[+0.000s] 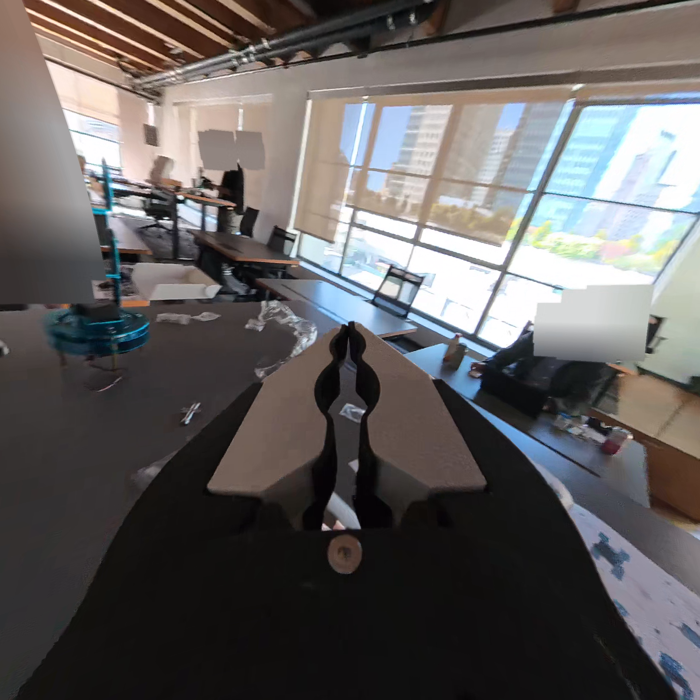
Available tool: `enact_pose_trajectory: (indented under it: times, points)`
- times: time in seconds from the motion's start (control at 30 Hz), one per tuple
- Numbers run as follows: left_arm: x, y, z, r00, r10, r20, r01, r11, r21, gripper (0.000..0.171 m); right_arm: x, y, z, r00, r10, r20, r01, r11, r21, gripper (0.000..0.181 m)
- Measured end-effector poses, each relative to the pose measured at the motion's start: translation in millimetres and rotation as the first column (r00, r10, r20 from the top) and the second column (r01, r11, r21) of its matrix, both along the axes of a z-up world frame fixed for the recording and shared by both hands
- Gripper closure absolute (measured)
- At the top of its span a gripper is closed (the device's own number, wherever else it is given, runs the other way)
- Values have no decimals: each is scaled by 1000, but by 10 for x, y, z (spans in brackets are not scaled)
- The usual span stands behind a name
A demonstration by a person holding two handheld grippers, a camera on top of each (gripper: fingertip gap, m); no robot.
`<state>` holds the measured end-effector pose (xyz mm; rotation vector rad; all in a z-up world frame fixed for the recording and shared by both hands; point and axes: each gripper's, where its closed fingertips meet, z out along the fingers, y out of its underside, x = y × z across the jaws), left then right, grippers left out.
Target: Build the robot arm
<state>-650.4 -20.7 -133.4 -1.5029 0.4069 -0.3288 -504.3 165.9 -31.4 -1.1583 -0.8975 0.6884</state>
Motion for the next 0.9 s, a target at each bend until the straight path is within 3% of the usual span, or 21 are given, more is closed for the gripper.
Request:
enact_pose_trajectory:
  times: [0.07,0.17,0.2,0.3,0.4,0.43,0.57,0.63,0.7,0.77,0.83,0.9]
  points:
    - [-123,-21,-59,998,-63,13,63,998,-9,145,-98,36,74,995,-90,-37,91,996,17,181]
    - [-566,-111,24,997,-28,-73,33,997,65,139,-280,61,139,975,-215,-59,218,975,39,177]
    - [-738,-165,104,997,-7,-74,15,994,106,141,-392,29,125,979,-196,-55,197,980,17,179]
    - [-1190,-323,254,999,18,-35,-13,990,143,152,-720,-66,68,994,-76,-74,67,991,-116,181]
    - [-1582,-418,278,993,77,-93,-62,986,158,157,-906,-105,39,999,-16,-49,10,994,-112,181]
    - [-1736,-435,307,988,114,-107,-94,980,177,158,-1001,-191,44,996,73,-59,-81,987,-137,179]
    - [-2310,-468,542,986,165,17,-165,963,213,150,-1197,-368,202,921,317,-228,-377,875,-305,181]
    - [-2456,-479,627,990,130,60,-140,969,206,146,-1167,-393,332,902,325,-284,-403,869,-286,181]
    - [-2541,-513,690,991,127,38,-132,964,232,148,-1121,-391,335,952,227,-205,-275,928,-250,181]
    - [-2610,-550,718,987,161,6,-157,951,265,151,-1073,-493,172,996,76,53,-66,984,-168,181]
    - [-2605,-588,717,985,174,-4,-165,945,282,153,-867,-541,-144,920,-181,348,203,979,-27,181]
    - [-2543,-616,692,985,170,-17,-158,943,292,157,-784,-691,-474,850,-280,446,304,953,20,171]
